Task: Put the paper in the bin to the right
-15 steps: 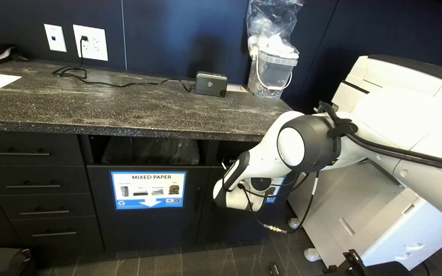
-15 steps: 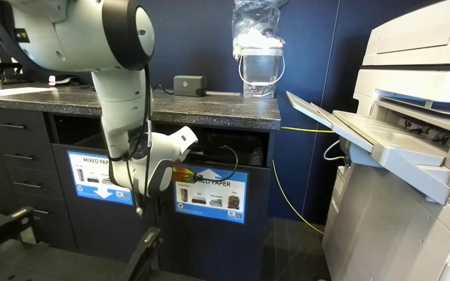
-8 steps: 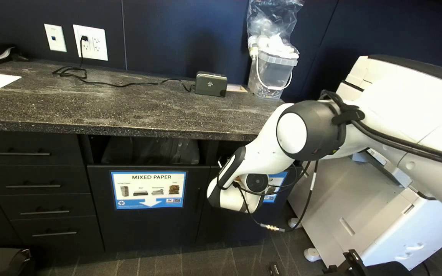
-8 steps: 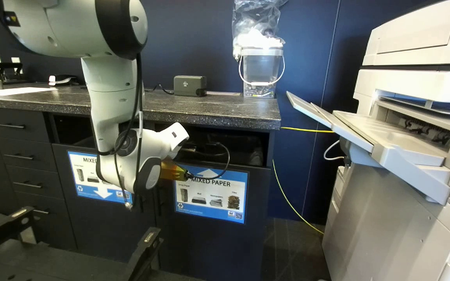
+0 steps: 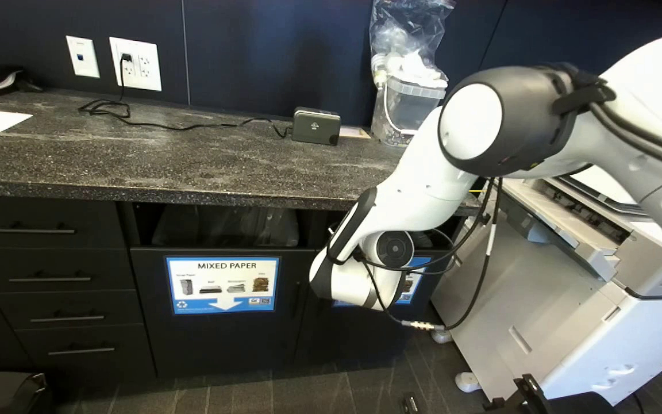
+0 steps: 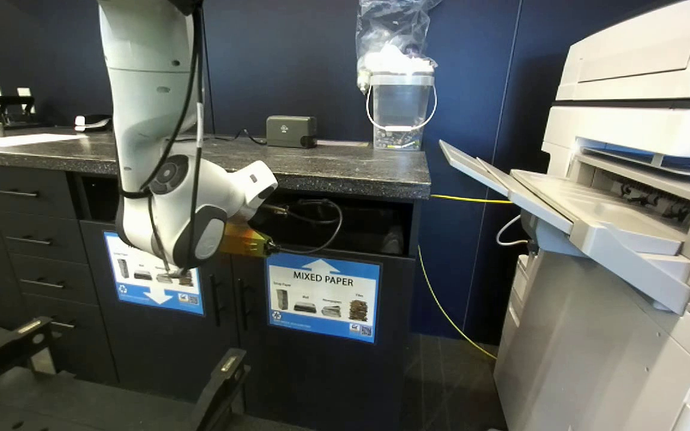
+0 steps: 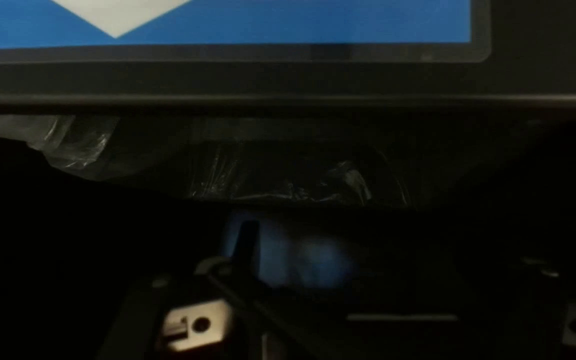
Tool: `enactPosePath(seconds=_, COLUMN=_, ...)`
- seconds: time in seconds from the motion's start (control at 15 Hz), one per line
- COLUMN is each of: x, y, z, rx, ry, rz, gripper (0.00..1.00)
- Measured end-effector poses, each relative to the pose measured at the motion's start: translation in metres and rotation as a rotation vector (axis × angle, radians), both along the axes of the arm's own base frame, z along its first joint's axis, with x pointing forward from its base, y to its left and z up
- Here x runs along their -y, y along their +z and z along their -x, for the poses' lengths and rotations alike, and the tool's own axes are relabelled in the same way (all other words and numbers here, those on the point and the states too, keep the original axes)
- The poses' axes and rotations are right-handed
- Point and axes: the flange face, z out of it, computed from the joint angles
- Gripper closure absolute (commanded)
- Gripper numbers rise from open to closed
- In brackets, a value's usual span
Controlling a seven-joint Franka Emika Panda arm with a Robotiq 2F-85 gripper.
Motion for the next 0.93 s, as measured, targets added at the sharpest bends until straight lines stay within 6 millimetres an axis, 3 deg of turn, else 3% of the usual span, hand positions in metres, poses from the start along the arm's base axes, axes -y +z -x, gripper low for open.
enactPosePath(seconds=0.6, x=-0.009, y=0.082, z=0.055, rx=-0.392, ry=-0.01, rz=-0.115, gripper=0.0)
enactPosePath(seconds=0.93, x=0.007, y=0.12, z=0.109, rx=-0.696, ry=0.008, rz=-0.17, gripper=0.0)
